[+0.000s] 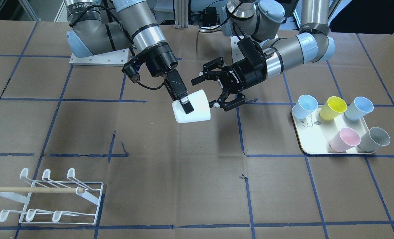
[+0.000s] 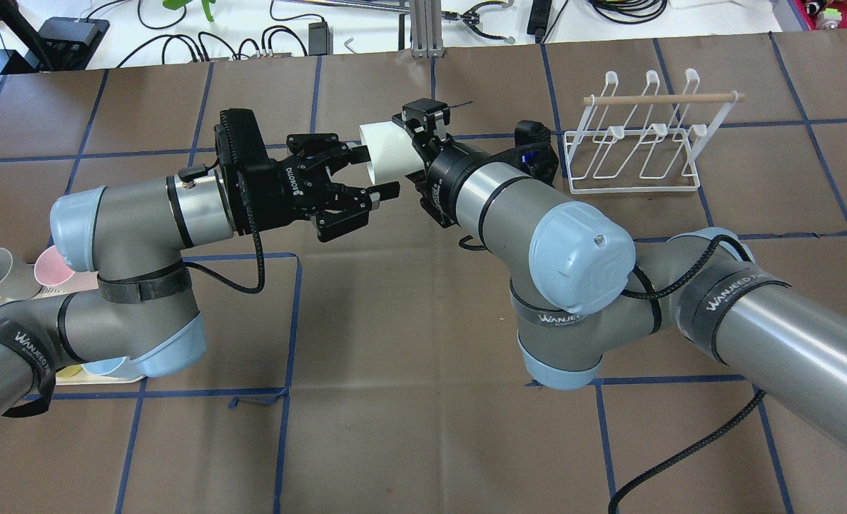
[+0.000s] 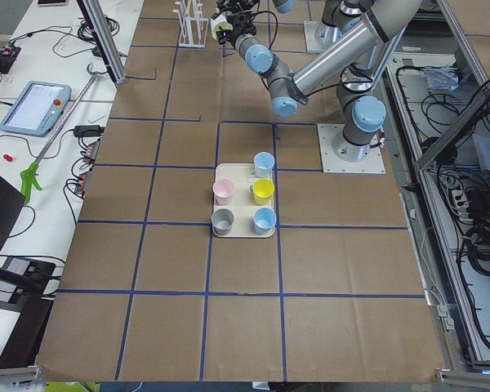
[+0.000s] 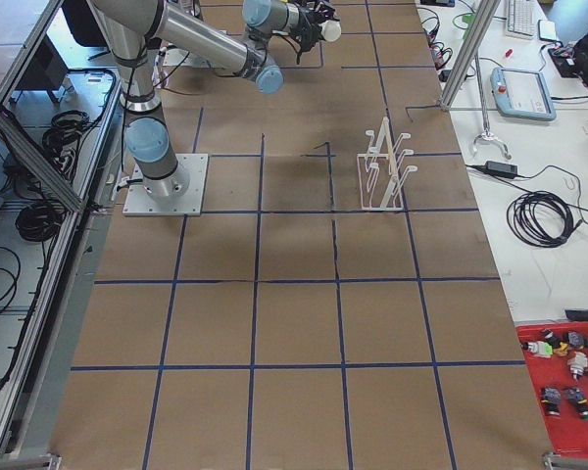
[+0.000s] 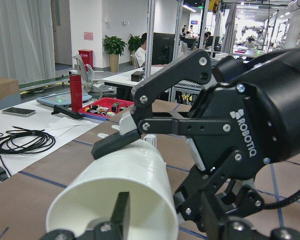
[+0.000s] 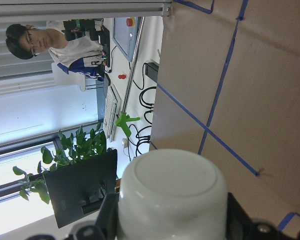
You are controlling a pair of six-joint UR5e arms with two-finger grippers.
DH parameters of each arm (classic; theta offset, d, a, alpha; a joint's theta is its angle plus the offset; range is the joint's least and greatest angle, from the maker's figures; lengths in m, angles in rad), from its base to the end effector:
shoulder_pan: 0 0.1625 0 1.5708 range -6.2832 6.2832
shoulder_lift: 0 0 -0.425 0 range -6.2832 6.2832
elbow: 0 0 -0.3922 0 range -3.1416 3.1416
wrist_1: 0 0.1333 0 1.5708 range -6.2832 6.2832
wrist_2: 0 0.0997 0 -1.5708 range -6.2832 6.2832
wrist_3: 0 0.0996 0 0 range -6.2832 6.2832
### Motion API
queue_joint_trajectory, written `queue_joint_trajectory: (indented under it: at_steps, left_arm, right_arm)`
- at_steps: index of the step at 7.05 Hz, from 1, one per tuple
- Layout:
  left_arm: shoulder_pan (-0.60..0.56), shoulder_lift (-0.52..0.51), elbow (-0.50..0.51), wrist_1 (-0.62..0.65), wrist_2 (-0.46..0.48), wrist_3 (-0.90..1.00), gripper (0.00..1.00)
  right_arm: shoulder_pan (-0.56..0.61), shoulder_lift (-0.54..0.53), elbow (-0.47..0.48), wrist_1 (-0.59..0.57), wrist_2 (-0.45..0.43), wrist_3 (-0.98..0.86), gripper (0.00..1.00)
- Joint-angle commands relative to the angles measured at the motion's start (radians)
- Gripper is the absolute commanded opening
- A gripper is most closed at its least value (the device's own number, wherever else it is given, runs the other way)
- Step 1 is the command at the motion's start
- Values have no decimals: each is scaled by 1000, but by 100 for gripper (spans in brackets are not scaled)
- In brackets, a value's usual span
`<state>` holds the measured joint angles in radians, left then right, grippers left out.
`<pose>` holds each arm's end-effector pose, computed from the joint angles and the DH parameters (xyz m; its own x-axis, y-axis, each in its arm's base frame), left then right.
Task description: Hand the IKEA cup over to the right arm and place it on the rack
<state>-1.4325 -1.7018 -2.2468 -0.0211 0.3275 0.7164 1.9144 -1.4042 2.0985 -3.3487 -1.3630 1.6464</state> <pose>-0.1673 -0.4492 0.3444 -0.3735 0.9240 0.0819 0.1906 0.1629 -0.9681 0.3149 -0.4233 0.3731 -0.0923 0.4774 -0.8738 0.8693 0.4666 0.1630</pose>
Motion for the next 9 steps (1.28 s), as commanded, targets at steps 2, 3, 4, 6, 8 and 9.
queue_joint_trajectory:
  at_steps: [2, 3, 4, 6, 8, 9]
  left_arm:
    - [120, 7, -2, 9, 10, 0, 99]
    - [170, 23, -2, 4, 13, -2, 99]
    - [196, 27, 7, -6, 46, -3, 99]
    - [192, 79, 73, -49, 380, -203, 99]
    - [181, 85, 239, -314, 598, -225, 99]
    - [167, 82, 322, -465, 705, -226, 99]
  right_arm:
    - [-11, 5, -6, 0, -5, -5, 50]
    - [-38, 5, -6, -1, -5, -13, 48]
    - [-78, 5, -6, 0, -7, -17, 44]
    - [-139, 2, -6, -3, -8, -104, 38]
    - [-266, 4, -35, -6, -36, -479, 38]
    - [-306, 5, -57, 1, -39, -632, 37]
